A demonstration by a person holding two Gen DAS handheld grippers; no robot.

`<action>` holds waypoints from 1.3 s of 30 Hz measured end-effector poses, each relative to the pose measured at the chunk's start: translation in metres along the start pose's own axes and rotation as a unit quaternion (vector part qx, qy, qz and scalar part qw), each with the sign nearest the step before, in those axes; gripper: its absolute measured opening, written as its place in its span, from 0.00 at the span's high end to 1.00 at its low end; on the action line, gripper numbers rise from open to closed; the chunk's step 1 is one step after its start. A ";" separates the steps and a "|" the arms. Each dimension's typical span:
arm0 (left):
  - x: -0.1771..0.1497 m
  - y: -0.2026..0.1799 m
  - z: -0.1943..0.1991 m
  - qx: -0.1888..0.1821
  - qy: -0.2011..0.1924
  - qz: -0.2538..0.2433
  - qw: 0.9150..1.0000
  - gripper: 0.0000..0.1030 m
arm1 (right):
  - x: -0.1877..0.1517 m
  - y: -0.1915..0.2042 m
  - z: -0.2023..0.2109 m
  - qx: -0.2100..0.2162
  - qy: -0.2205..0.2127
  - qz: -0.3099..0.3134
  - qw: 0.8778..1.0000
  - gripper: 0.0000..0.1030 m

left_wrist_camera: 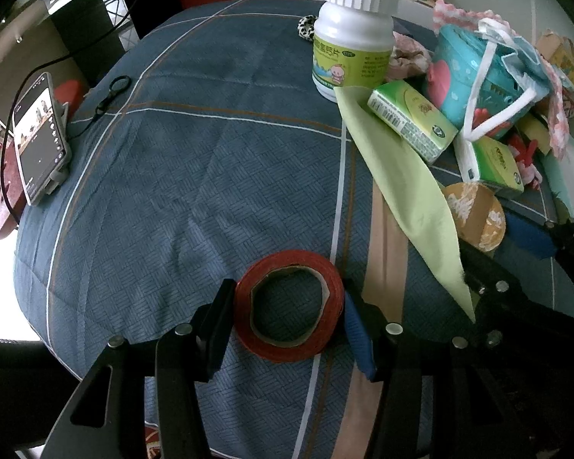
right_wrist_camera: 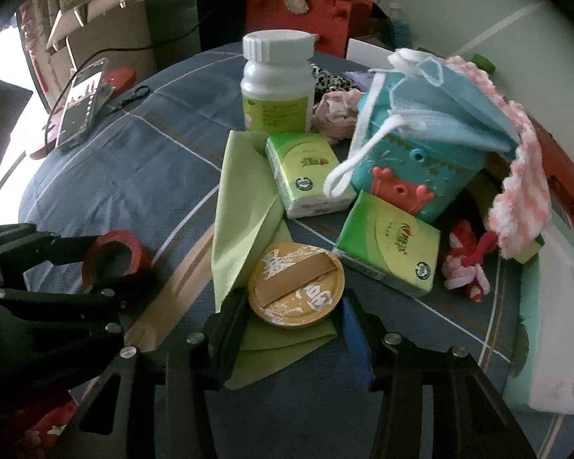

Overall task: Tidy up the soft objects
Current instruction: 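Grasp the round cork coaster with the right gripper while the left gripper holds the tape roll, then carry tape roll and coaster into the white tray and open both grippers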

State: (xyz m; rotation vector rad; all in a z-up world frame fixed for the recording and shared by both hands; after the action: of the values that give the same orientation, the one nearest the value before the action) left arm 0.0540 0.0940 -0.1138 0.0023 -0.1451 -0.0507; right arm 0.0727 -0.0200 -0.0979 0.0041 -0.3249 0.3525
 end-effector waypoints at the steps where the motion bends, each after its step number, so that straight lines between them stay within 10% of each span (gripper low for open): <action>1: 0.000 -0.001 0.000 0.000 0.000 0.000 1.000 0.46 | 0.000 -0.001 0.001 0.002 -0.001 -0.003 1.000 0.50; 24: 0.020 -0.050 0.075 -0.029 -0.032 -0.018 0.999 0.47 | -0.024 -0.073 0.050 0.044 -0.018 -0.138 0.989 0.50; 39: 0.041 -0.148 0.150 -0.084 -0.098 -0.110 0.986 0.47 | -0.059 -0.196 0.114 -0.026 -0.062 -0.298 0.952 0.51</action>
State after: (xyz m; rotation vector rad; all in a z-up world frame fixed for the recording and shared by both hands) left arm 0.0655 -0.0561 0.0401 -0.1548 -0.3361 -0.2844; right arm 0.0511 -0.2314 0.0022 0.0708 -0.4389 -0.2575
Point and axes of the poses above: each gripper's, at about its wrist camera, not at the fingertips, and z roughly against the way its jaws point, y to its left, x to its top, the point moved 5 cm from there along -z, roughly the way its jaws point, and after that the axes turned 11 degrees about y, right-handed, at the moved point
